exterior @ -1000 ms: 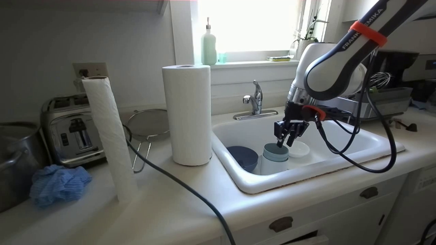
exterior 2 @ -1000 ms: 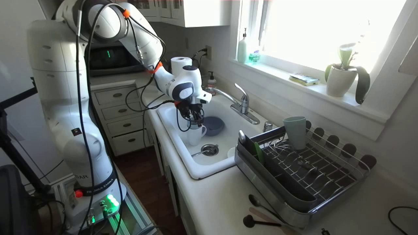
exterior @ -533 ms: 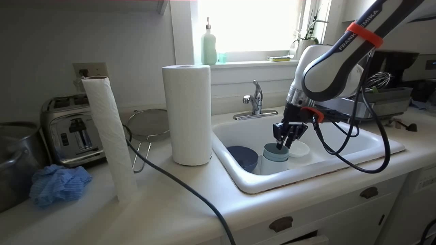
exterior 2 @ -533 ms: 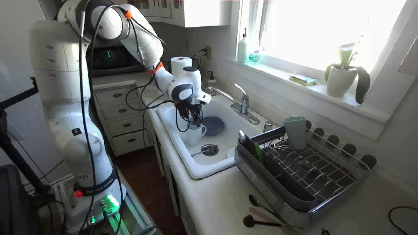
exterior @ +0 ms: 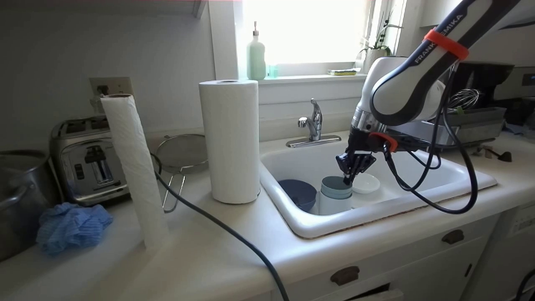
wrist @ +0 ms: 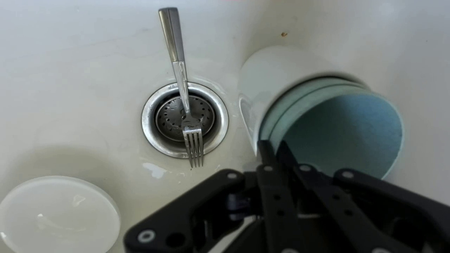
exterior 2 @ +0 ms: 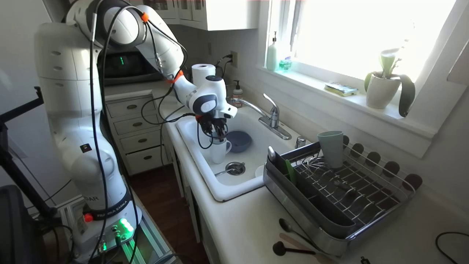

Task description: Remove one grey cup from the sink and put it in the drying rack on the right

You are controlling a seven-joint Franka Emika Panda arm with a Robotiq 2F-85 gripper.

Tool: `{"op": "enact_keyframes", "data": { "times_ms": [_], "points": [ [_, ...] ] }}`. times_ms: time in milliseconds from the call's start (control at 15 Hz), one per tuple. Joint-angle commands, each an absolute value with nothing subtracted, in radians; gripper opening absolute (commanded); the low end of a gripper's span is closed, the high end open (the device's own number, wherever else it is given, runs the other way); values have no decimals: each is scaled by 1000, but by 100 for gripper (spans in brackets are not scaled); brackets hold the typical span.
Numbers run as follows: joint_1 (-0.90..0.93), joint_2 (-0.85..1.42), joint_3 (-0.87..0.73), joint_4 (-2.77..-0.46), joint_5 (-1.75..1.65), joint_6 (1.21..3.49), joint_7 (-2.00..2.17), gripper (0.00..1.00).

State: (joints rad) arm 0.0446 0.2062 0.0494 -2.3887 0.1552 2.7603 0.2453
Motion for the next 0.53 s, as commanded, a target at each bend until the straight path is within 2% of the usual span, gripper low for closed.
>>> {"op": "enact_keyframes", "data": {
  "times_ms": [0, 467],
  "points": [
    [57, 201, 38, -2371, 151, 2723, 267, 0],
    [53, 139, 39, -2359, 154, 2655, 260, 1]
  ]
}}
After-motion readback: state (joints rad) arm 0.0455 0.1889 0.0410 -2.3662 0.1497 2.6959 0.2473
